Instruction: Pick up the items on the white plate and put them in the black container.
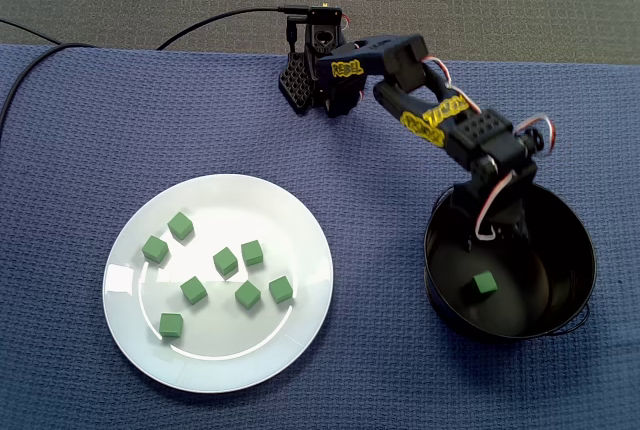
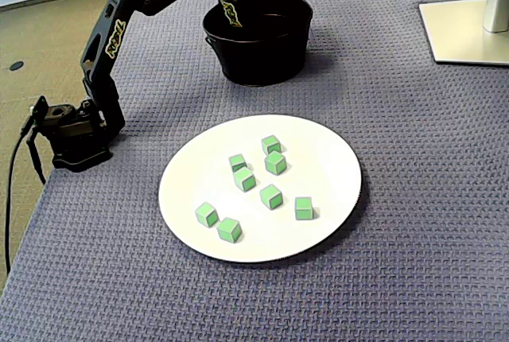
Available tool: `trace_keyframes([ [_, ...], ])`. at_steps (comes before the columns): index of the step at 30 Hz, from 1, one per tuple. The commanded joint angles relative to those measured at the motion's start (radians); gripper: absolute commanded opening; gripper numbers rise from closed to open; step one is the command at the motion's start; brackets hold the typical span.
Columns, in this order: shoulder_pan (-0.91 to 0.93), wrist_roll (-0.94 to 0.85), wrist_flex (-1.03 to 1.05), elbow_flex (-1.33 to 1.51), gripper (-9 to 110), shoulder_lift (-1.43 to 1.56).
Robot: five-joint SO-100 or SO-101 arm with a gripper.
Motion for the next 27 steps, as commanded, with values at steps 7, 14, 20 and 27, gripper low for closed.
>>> trace_keyframes([
  [7, 0.457, 0.127, 0.137, 0.077, 33, 0.658],
  [14, 0.977, 0.250, 0.064, 0.276, 39, 0.640],
  [20, 1.077, 0.241, 0.025, 0.460, 39, 0.502],
  [27, 1.072, 0.103, -0.014, 0.528, 38, 0.362],
])
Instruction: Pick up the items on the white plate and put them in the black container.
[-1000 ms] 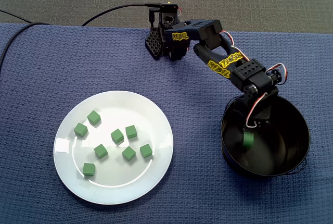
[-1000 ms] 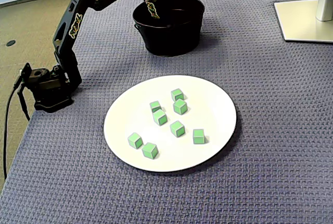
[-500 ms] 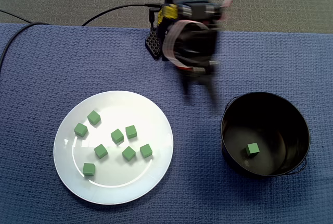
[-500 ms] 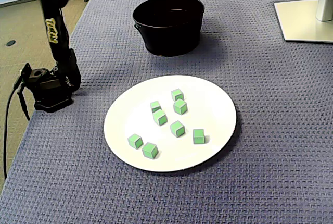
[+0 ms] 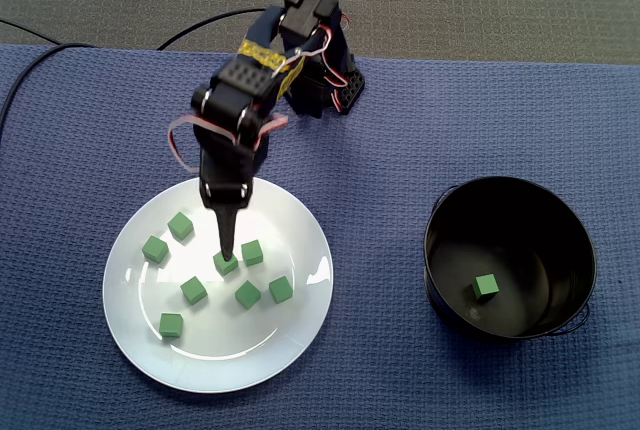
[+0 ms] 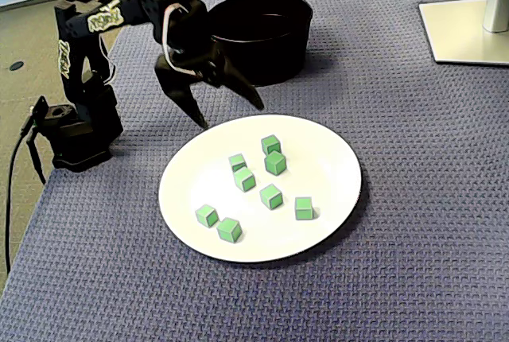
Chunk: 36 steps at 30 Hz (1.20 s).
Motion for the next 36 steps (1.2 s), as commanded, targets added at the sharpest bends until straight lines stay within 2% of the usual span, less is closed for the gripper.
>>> trace_keyframes([
  [1, 0.017, -0.094, -0.032, 0.011, 38, -0.043],
  [12, 0.005, -0.284, -0.063, 0.048, 36, -0.202],
  [28, -0.080, -0.275, -0.163, 0.098, 30, -0.293],
  [36, -0.121, -0.255, -0.175, 0.083, 22, -0.336],
])
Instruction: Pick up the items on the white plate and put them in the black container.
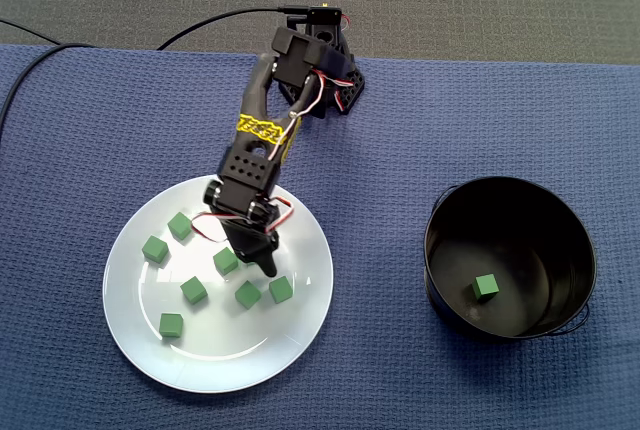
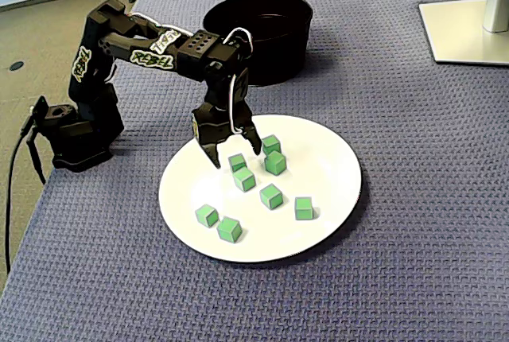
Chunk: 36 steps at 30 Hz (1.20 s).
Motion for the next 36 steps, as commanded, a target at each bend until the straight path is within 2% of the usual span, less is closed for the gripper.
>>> trace_keyframes([
  [1, -0.014, 0.018, -0.023, -0.012, 21, 0.005],
  [5, -0.014, 0.018, -0.055, 0.008, 17, 0.005],
  [13, -0.003, -0.005, -0.040, 0.000, 17, 0.018],
  [22, 0.017, -0.026, -0.026, -0.015, 0, 0.021],
  [30, 0.040, -0.038, -0.017, -0.032, 0, 0.025],
  [36, 0.028, -0.012, 0.078, -0.054, 0, 0.123],
])
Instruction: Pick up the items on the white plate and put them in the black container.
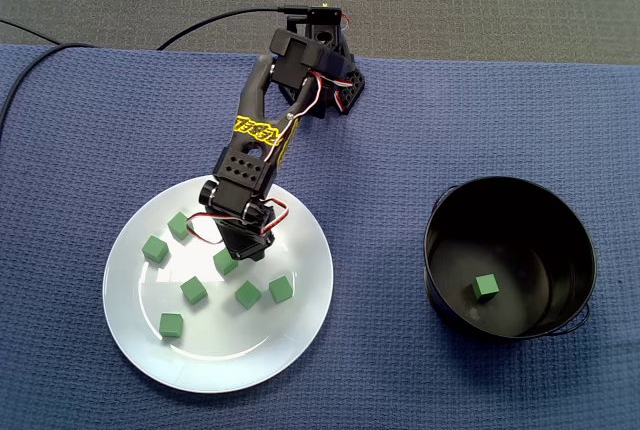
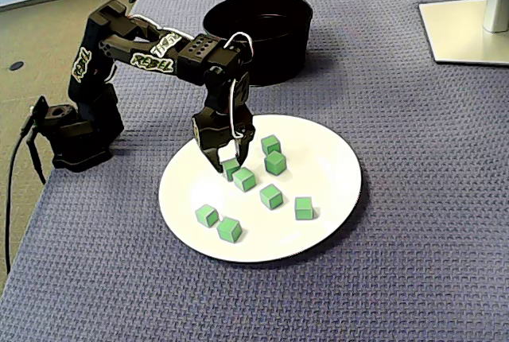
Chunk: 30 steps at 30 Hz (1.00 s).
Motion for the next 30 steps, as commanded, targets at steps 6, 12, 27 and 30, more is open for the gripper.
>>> trace_keyframes([
  [6, -0.014, 0.021, 0.186, -0.029, 0, 0.446],
  [12, -0.176, 0.071, 0.265, -0.107, 0, 0.865],
  [27, -0.939, 0.334, 0.115, -0.630, 0, 0.437],
  [30, -0.965, 0.342, 0.235, -0.828, 0, 0.166],
])
